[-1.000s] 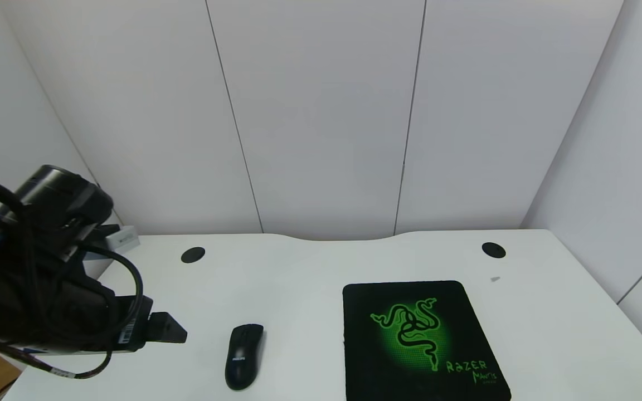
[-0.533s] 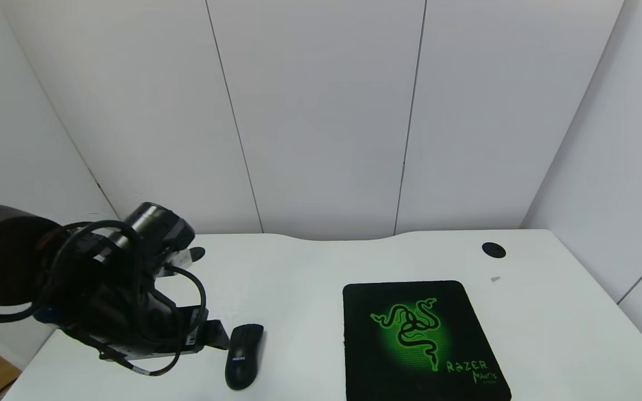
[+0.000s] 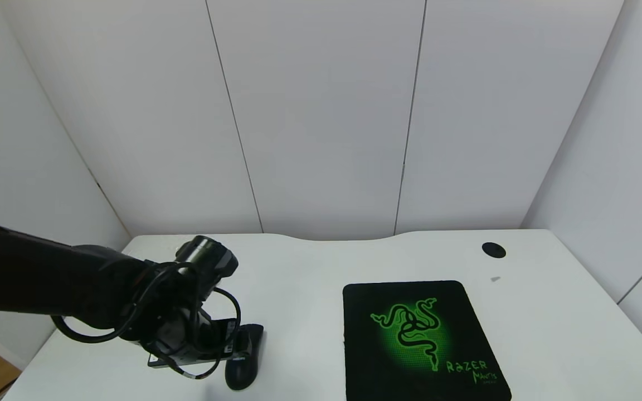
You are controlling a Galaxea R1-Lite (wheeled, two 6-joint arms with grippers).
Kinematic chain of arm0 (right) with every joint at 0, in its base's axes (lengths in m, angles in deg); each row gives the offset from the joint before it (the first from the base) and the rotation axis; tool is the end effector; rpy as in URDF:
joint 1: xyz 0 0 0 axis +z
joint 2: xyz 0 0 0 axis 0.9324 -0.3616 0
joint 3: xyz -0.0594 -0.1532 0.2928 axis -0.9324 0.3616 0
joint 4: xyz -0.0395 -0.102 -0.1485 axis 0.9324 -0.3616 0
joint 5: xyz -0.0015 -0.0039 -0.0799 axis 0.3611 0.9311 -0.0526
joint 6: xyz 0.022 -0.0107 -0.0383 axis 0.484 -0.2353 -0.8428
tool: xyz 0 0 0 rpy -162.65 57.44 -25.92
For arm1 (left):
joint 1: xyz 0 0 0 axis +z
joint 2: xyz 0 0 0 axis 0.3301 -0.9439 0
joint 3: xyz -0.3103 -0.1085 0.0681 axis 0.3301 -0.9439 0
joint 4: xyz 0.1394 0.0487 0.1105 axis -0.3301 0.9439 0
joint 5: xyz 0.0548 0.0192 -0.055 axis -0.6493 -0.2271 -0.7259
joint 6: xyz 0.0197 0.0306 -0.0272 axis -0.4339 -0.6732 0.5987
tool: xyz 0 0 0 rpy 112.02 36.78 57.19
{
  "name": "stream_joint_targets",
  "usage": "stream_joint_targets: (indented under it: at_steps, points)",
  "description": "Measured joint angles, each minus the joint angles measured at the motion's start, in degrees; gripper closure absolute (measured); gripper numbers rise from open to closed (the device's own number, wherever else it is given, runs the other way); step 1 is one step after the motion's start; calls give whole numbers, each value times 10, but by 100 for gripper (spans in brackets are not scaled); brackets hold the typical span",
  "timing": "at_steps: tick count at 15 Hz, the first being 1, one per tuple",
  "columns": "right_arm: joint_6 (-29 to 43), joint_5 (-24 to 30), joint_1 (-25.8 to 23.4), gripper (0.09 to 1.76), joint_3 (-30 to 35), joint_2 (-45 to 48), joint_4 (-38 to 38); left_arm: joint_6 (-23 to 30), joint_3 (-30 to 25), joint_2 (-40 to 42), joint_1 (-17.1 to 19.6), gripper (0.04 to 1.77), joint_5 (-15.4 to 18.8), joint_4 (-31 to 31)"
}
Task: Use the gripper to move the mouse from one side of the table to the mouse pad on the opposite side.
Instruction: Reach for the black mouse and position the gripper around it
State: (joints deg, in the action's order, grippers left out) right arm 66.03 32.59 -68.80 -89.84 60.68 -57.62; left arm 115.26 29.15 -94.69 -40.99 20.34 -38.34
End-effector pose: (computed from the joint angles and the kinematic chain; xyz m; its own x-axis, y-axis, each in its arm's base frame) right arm -0.0420 0.0000 0.0753 1.0000 0.0027 -0.0020 -0.0027 0.9998 -0.0178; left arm 0.2794 -0.1035 0.1156 0.3627 0.0268 -0.9315 -0.1361 0.9904 -0.0246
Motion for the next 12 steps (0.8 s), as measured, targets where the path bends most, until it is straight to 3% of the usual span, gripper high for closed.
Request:
stream_joint_targets:
  at_steps: [6, 12]
  points:
    - [0, 0, 0, 14, 0, 0, 0, 1, -2, -46, -10, 9, -2, -24]
    - [0, 0, 0, 14, 0, 0, 0, 13, -7, -84, -10, 9, -14, -99]
